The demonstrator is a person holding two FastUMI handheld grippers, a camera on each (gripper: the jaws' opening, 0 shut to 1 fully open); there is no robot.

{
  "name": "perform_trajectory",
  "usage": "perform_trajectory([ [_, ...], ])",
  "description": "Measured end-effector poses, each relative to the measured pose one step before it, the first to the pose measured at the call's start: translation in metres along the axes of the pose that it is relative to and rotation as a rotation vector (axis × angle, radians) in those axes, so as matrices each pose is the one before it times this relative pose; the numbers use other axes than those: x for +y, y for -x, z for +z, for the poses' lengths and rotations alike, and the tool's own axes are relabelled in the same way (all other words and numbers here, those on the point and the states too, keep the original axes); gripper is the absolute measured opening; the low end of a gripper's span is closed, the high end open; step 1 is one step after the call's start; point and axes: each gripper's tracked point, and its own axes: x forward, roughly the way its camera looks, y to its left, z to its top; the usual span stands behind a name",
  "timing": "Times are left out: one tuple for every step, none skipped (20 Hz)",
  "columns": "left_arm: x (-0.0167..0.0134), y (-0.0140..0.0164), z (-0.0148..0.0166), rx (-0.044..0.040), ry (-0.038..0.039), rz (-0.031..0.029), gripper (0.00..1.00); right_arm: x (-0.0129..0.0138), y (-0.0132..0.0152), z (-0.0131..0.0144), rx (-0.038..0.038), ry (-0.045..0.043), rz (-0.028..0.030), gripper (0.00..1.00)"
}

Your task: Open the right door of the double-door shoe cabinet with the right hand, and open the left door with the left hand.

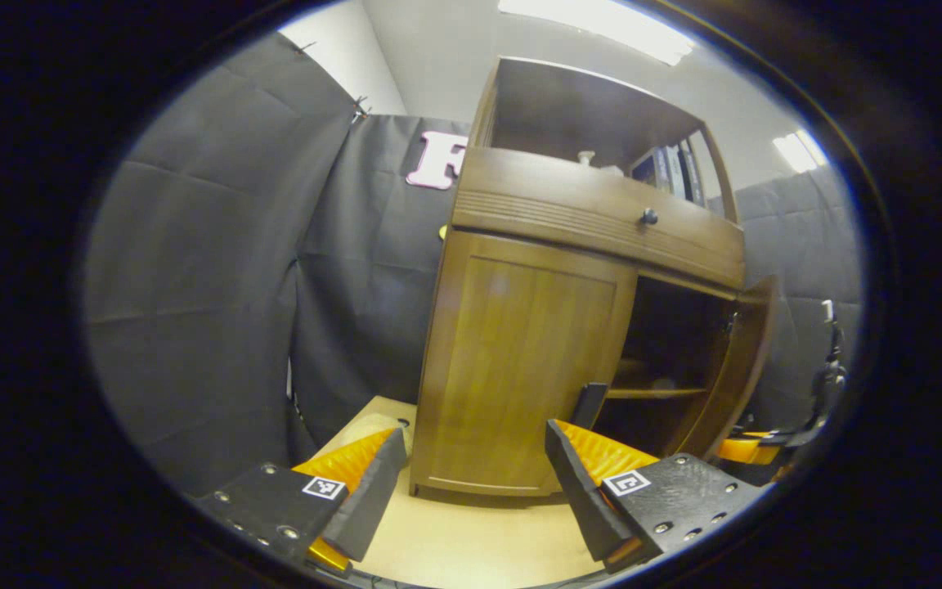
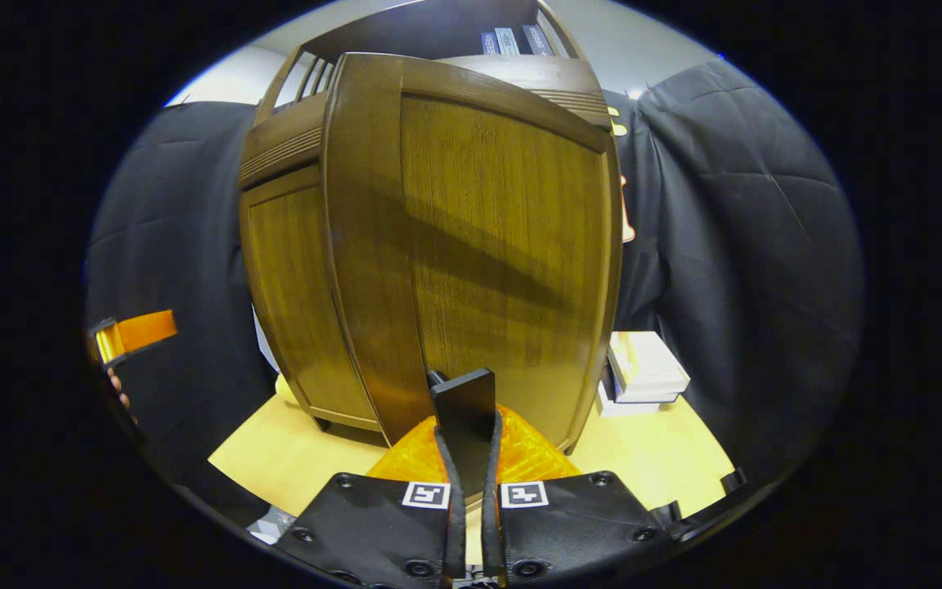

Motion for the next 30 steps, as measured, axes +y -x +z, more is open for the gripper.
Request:
perform_trajectory([
  [0.00001, -0.00518, -0.00112, 0.01385, -0.02521, -0.00785, 1.0, 0.00052, 0.0017, 0.00417, -0.00066, -0.01328, -0.0116, 0.09],
  [-0.00252, 0.00052, -0.00131, -0.0015, -0.02282, -0.00358, 1.0, 0.00194, 0.00004, 0.00206, 0.00437, -0.02388, -0.0123, 0.09],
  [-0.0016, 0.00021, 0.0011, -0.00943, -0.01232, -0.00541, 1.0, 0.00038, -0.00055, -0.0019, -0.00069, -0.02181, -0.01298, 0.12],
  [-0.00537, 0.00294, -0.00326, 0.00183, -0.00399, -0.01877, 1.0, -0.00103, 0.00101, 0.00032, -0.00539, -0.00494, -0.01756, 0.08],
  [-0.00632, 0.00016, -0.00173, -0.00223, -0.00018, -0.01812, 1.0, -0.0044, -0.00015, 0.00306, -0.01108, 0.00287, -0.02244, 0.08],
  [-0.00569, -0.00031, -0.00255, -0.00147, -0.00468, -0.01998, 1.0, -0.00269, 0.00002, 0.00452, -0.00755, 0.00271, -0.01921, 0.08],
  [-0.00699, -0.0012, 0.00006, -0.00564, -0.0074, -0.02084, 1.0, -0.00211, 0.00085, 0.00194, -0.00182, -0.00133, -0.01392, 0.05],
  [-0.00759, -0.00399, 0.00036, -0.0078, -0.00531, -0.01956, 1.0, -0.0014, 0.00122, 0.00158, 0.00049, -0.0064, -0.00867, 0.05],
  [-0.00884, -0.00393, 0.00056, -0.00537, -0.00166, -0.02344, 1.0, -0.00005, -0.00043, -0.00143, 0.0011, -0.00393, -0.00675, 0.05],
  [-0.00926, -0.00166, 0.00098, -0.00564, 0.00226, -0.01487, 1.0, -0.00015, -0.00089, 0.00115, 0.00364, -0.00532, -0.00746, 0.05],
  [-0.00645, -0.00178, 0.00036, 0.00283, 0.00428, -0.01249, 1.0, 0.00041, -0.00076, -0.00092, 0.00458, -0.00859, -0.00531, 0.06],
  [-0.00604, -0.00253, 0.00118, 0.00104, 0.00255, -0.0073, 1.0, -0.00021, -0.00108, -0.00024, 0.0007, -0.01129, 0.00377, 0.07],
  [-0.0038, -0.0006, 0.00362, -0.00694, -0.00019, 0.00188, 1.0, 0.00045, 0.00044, -0.00094, 0.00208, -0.01217, 0.0066, 0.04],
  [-0.0016, 0.00127, 0.00339, -0.01111, -0.0035, 0.00268, 1.0, -0.00014, 0.00101, 0.0016, -0.00303, -0.00539, 0.00619, 0.07],
  [-0.00189, -0.00088, 0.00735, -0.01683, -0.00794, 0.00923, 1.0, -0.00036, -0.00141, -0.00138, -0.00042, 0.00039, 0.00262, 0.07],
  [-0.00197, -0.00033, 0.00492, -0.01135, -0.00792, 0.01496, 1.0, -0.00132, 0.00002, 0.00208, -0.00144, -0.0027, 0.00388, 0.07],
  [-0.00058, -0.00072, 0.00385, -0.00633, -0.0051, 0.02258, 1.0, 0.00139, 0.00209, 0.00092, 0.00228, -0.00522, 0.00677, 0.07],
  [-0.00284, -0.00108, 0.00253, -0.00314, -0.00049, 0.01677, 1.0, 0.00097, 0.00084, 0.00109, 0.00019, -0.00279, 0.00925, 0.07],
  [-0.00259, 0.00099, 0.0021, -0.00262, 0.0033, 0.0166, 1.0, 0.00074, -0.00019, -0.00181, 0.00274, 0.0067, 0.01429, 0.07],
  [-0.00333, 0.00281, 0.00092, -0.00366, 0.00637, 0.01188, 1.0, 0.0004, 0.00086, 0.00023, -0.00025, 0.01335, 0.01595, 0.0],
  [-0.00368, 0.00202, 0.00029, -0.00143, 0.00459, 0.01102, 1.0, -0.00115, -0.00123, 0.00062, 0.00315, 0.00823, 0.01047, 0.05],
  [-0.00416, 0.00216, -0.00058, 0.00213, 0.00118, 0.01391, 1.0, -0.00019, 0.00042, -0.00025, 0.00426, 0.00508, 0.01027, 0.0],
  [-0.00306, 0.00151, -0.00029, 0.00118, -0.00179, 0.01349, 1.0, 0.00046, 0.00034, -0.00044, 0.00074, -0.00048, 0.01215, 0.04],
  [-0.00304, 0.00113, 0.00052, -0.00208, -0.00458, 0.01305, 1.0, 0.00021, 0.00066, 0.00084, -0.0021, -0.00296, 0.01084, 0.0],
  [-0.00309, 0.00282, 0.0005, -0.00027, -0.00795, 0.01327, 1.0, 0.00051, -0.00099, 0.0003, -0.00149, -0.00583, 0.01064, 0.0],
  [-0.00328, 0.00483, -0.00081, 0.00063, -0.0095, 0.01328, 1.0, 0.00154, -0.00035, 0.00078, -0.00138, -0.00436, 0.01109, 0.0],
  [-0.00342, 0.00302, 0.00153, -0.00077, -0.00849, 0.01219, 1.0, 0.00143, -0.00037, -0.00035, 0.00016, -0.00219, 0.01378, 0.0],
  [-0.00405, 0.00391, 0.00006, 0.00051, -0.00483, 0.01132, 1.0, 0.00151, 0.00023, 0.0001, 0.00115, -0.00326, 0.01779, 0.05],
  [-0.00359, 0.00351, 0.00077, 0.00146, -0.00063, 0.01083, 1.0, 0.00094, -0.00334, -0.00069, -0.00037, -0.00521, 0.01451, 0.06],
  [-0.0024, 0.00263, -0.00098, 0.00118, -0.00099, 0.01421, 1.0, 0.00114, -0.00016, 0.00018, 0.0028, -0.00264, 0.01153, 0.03],
])
